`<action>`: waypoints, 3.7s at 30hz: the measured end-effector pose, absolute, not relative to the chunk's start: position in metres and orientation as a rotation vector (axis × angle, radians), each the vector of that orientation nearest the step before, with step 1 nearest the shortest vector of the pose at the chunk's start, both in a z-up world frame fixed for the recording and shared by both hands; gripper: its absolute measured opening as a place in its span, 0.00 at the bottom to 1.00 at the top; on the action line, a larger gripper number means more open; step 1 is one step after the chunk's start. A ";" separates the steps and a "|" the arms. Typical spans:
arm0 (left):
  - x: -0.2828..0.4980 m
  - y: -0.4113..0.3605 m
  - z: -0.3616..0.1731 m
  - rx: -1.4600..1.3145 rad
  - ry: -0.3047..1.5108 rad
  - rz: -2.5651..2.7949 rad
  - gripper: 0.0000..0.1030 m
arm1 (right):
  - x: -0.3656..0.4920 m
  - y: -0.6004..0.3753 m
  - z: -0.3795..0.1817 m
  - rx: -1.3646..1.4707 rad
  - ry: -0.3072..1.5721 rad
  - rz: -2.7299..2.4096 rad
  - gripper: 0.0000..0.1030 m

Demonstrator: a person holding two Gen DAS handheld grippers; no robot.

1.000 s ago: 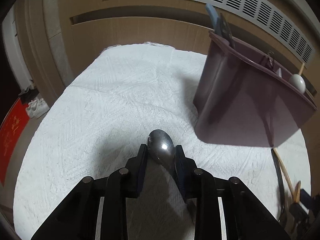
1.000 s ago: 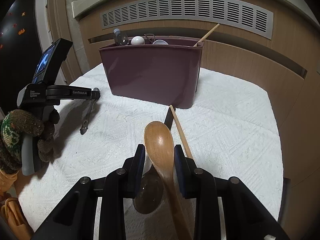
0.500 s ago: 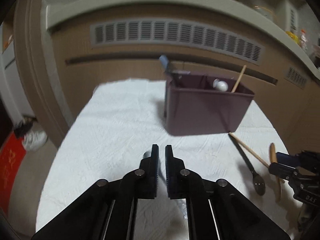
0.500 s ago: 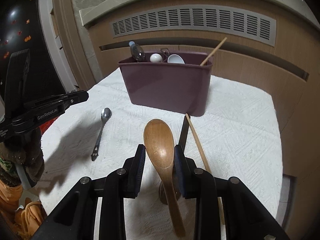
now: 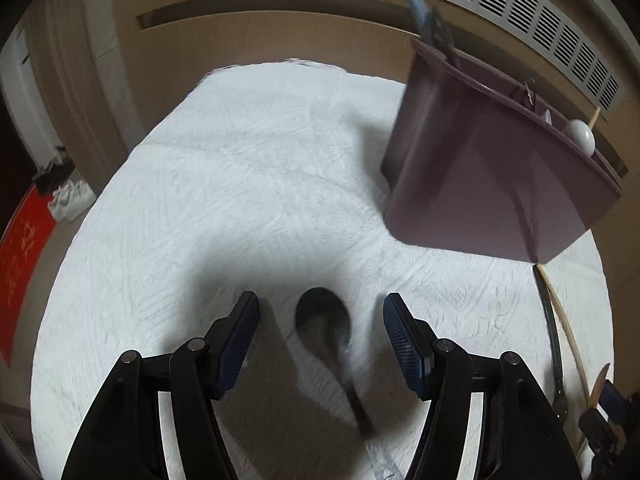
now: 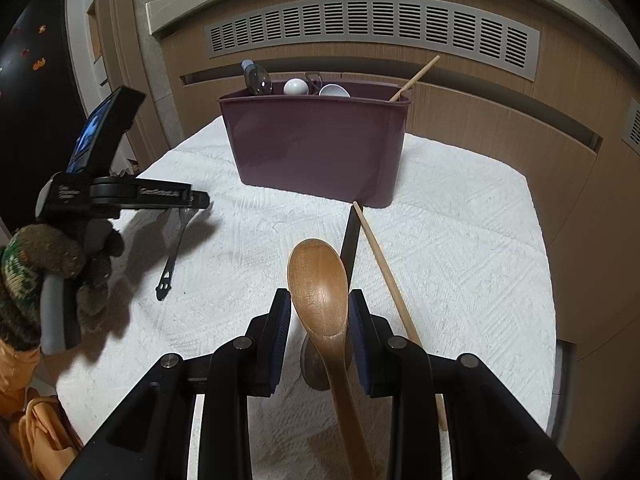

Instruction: Organize utensils

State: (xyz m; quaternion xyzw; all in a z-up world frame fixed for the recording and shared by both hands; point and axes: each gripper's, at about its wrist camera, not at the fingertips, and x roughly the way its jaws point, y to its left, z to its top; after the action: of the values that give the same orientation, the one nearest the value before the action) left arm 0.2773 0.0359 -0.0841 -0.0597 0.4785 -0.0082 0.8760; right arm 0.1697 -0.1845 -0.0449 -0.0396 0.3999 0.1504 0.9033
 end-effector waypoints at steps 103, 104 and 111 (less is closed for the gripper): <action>0.220 -0.017 -0.001 -0.042 0.744 -0.337 0.68 | 0.233 -0.201 -0.059 -0.106 0.959 0.314 0.28; 0.216 -0.016 -0.005 -0.051 0.764 -0.339 0.68 | 0.232 -0.201 -0.066 -0.105 0.973 0.306 0.24; 0.204 -0.022 -0.025 -0.032 0.851 -0.347 0.68 | 0.241 -0.204 -0.080 -0.099 0.971 0.236 0.18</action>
State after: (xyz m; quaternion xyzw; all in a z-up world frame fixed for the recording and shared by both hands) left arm 0.2035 -0.0221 -0.0246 -0.0155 0.4105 -0.1676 0.8962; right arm 0.2415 -0.2043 -0.0800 -0.0473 0.4654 0.1132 0.8765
